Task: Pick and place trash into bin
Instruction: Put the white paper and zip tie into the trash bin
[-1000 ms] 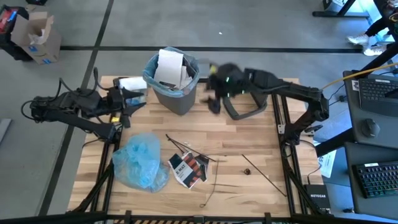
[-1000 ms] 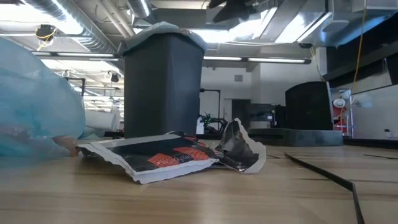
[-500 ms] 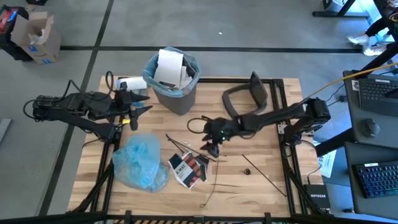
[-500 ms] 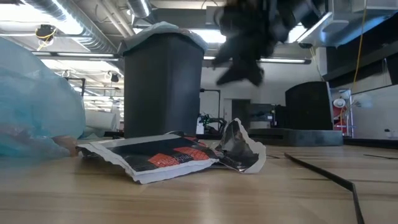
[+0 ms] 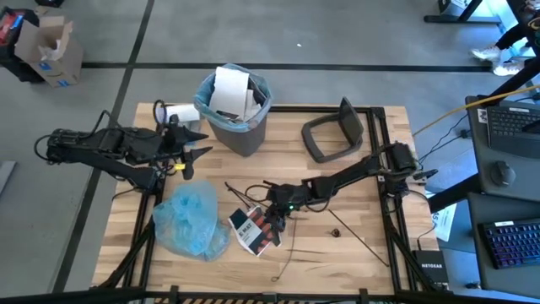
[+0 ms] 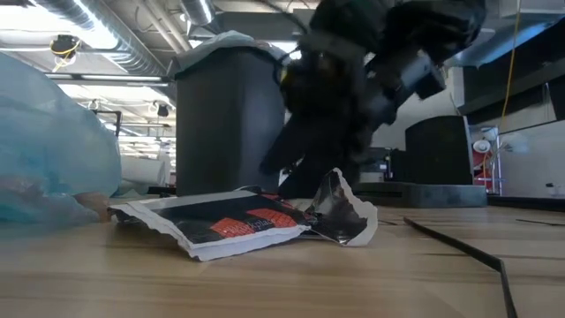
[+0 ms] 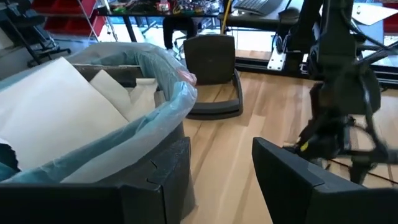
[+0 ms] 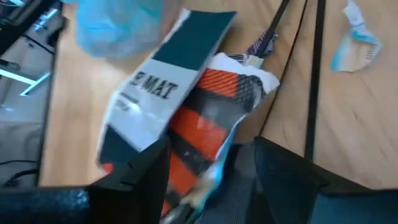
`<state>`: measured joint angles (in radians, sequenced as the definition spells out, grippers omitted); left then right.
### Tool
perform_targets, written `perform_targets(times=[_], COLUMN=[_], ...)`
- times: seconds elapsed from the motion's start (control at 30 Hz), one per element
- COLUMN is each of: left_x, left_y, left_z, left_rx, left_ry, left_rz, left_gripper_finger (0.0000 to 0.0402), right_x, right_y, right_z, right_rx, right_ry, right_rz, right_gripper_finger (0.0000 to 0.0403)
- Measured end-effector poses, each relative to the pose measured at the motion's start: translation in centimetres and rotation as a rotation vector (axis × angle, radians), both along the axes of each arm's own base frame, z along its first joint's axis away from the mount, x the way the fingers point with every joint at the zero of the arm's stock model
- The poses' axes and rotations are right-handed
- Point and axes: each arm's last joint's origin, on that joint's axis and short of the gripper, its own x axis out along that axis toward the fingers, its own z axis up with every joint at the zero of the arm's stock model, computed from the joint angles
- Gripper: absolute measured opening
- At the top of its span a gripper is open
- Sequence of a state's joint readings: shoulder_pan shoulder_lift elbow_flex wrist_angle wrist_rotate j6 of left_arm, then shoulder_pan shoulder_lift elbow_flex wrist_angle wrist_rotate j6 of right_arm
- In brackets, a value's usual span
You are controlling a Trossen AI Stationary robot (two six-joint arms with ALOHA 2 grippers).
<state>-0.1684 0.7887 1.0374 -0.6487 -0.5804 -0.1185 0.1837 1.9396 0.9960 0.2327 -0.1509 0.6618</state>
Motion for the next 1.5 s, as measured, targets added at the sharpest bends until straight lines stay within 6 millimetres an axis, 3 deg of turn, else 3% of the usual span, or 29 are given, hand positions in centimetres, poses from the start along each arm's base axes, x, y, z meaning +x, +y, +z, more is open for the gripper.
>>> perform_targets(times=[0.37, 0.5, 0.67, 0.8, 1.0, 1.17, 1.5], left_x=[0.4, 0.5, 0.5, 0.3, -1.4, -2.9, -5.9], left_y=[-0.2, -0.2, -0.2, -0.2, 0.1, 0.4, 0.9], left_z=[-0.2, -0.3, -0.4, -0.4, 0.7, 1.7, 2.7], left_rx=[-0.033, -0.027, -0.009, 0.013, 0.062, 0.126, 0.229], left_ry=[0.008, 0.020, 0.040, 0.044, -0.004, -0.040, -0.113], left_rz=[-0.024, -0.027, -0.034, -0.045, -0.066, -0.087, -0.106], left_gripper_finger=[0.0166, 0.0166, 0.0166, 0.0166, 0.0166, 0.0166, 0.0166], right_x=[3.2, 3.6, 3.7, 3.6, 3.0, 3.1, 3.7], right_y=[0.4, 0.3, -0.4, -0.4, -0.7, -1.6, -6.0], right_z=[-1.9, -2.1, -2.1, -1.3, 3.4, 9.3, 21.0], right_rx=[-0.006, -0.020, -0.026, -0.041, -0.149, -0.228, -0.392], right_ry=[-0.010, -0.013, -0.011, -0.012, -0.007, -0.035, -0.127], right_rz=[0.077, 0.085, 0.075, 0.066, 0.103, 0.142, 0.096], right_gripper_finger=[0.0208, 0.0151, 0.0022, 0.0011, 0.0002, 0.0001, 0.0000])
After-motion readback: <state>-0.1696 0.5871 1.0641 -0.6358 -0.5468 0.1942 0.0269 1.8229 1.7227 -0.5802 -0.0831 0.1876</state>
